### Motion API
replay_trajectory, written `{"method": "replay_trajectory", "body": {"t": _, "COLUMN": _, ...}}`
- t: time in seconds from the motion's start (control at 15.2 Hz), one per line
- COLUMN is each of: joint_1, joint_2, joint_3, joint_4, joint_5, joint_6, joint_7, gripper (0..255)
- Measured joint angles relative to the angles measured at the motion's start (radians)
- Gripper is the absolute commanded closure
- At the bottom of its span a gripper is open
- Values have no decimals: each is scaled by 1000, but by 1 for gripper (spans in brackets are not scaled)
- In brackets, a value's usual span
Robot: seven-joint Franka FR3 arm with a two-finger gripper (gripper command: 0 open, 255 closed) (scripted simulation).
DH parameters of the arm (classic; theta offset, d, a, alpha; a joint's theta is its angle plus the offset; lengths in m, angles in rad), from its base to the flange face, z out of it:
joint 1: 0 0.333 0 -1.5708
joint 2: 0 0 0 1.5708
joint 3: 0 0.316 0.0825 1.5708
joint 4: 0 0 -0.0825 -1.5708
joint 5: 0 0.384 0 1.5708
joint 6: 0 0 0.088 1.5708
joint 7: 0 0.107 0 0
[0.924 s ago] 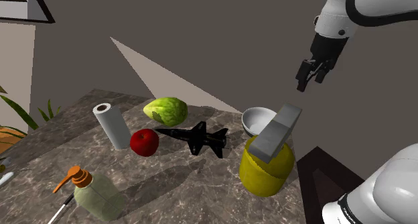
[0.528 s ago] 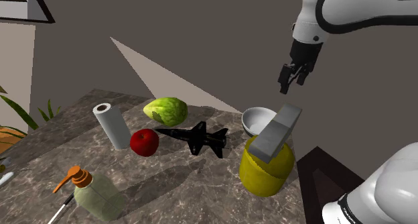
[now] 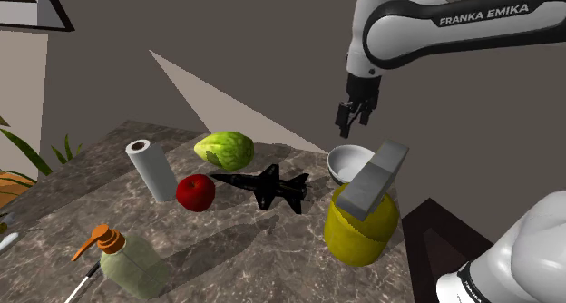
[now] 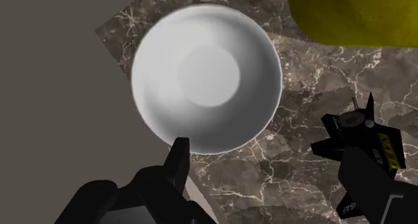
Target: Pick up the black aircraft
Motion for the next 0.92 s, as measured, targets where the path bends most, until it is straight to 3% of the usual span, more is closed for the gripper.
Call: {"method": "replay_trajectory", "body": {"t": 0.92, "joint_1": 96, "joint_2": 485, "joint_3": 98, "joint_4": 320, "joint_5": -1, "joint_6": 107, "joint_7": -39, "gripper": 0}}
